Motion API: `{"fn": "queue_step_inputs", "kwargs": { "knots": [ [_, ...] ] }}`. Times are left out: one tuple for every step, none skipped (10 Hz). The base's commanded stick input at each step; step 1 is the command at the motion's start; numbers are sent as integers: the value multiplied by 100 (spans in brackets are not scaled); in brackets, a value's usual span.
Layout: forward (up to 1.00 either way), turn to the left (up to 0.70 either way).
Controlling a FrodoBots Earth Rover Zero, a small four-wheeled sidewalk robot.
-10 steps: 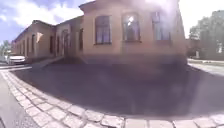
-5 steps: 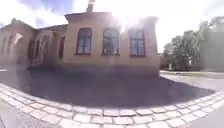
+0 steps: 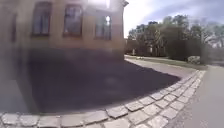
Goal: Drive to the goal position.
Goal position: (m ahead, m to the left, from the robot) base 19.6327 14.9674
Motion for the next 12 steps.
{"fn": "queue_step_inputs", "kwargs": {
  "knots": [
    [100,-39],
    [100,-39],
    [100,-39],
    [100,-39],
    [100,-39],
    [100,-39],
    [100,-39],
    [100,-39],
    [100,-12],
    [100,1],
    [100,1],
    [100,1]
  ]
}}
